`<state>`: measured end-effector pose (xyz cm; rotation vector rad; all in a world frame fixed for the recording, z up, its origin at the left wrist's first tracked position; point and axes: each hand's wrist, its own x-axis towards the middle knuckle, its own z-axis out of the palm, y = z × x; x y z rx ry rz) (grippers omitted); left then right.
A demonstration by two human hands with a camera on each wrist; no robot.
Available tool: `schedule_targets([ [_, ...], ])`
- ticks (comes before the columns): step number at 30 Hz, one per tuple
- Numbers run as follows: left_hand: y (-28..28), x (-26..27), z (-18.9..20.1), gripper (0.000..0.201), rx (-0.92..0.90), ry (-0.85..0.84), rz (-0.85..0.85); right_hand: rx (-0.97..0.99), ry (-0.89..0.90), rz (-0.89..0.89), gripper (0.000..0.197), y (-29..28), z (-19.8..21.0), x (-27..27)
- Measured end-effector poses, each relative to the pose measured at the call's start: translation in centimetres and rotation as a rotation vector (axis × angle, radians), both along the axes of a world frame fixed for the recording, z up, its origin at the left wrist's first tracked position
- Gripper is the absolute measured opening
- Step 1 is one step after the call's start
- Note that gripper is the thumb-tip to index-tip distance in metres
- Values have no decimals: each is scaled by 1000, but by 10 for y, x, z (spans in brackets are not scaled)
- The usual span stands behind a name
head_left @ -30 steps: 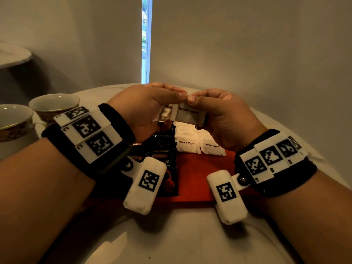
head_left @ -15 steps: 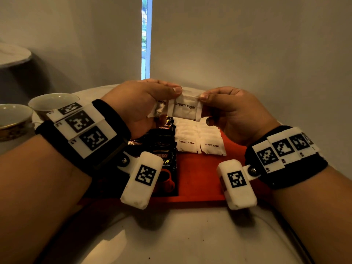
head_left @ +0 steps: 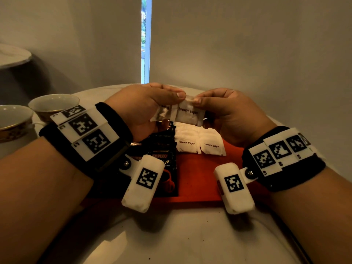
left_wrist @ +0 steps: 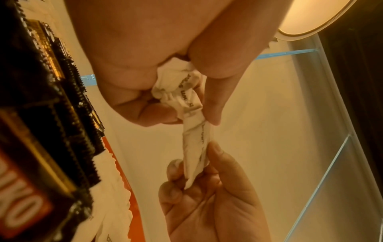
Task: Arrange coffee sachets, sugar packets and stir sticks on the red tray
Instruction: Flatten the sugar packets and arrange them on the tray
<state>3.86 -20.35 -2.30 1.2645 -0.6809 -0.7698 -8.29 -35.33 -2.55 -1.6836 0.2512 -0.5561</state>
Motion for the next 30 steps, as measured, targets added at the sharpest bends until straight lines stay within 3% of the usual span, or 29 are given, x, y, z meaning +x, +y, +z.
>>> schedule_targets([
  [2,0,-1,1,7,-1,-4,12,-10,11,-27,3,-4,0,-2],
  [6,-1,-1,-2,6,17,-19,8,49,34,-23,13,-10,-2,-2],
  [9,-2,-1,-3,6,47,-71,13,92,19,24,8,-7,-4,1],
  [12,-2,-2,-3,7,53,-78,7,35,35,81,13,-3,-7,3],
  [15,-2,-1,-2,12,57,-63,8,-17,50,54,6,-3,-7,3],
  [19,-2,0,-3,14,46,-32,46,54,71,-14,6,-9,-7,2],
  [30,0,3,1,7,44,-23,116,-22,538,-30,10,-20,-15,-2],
])
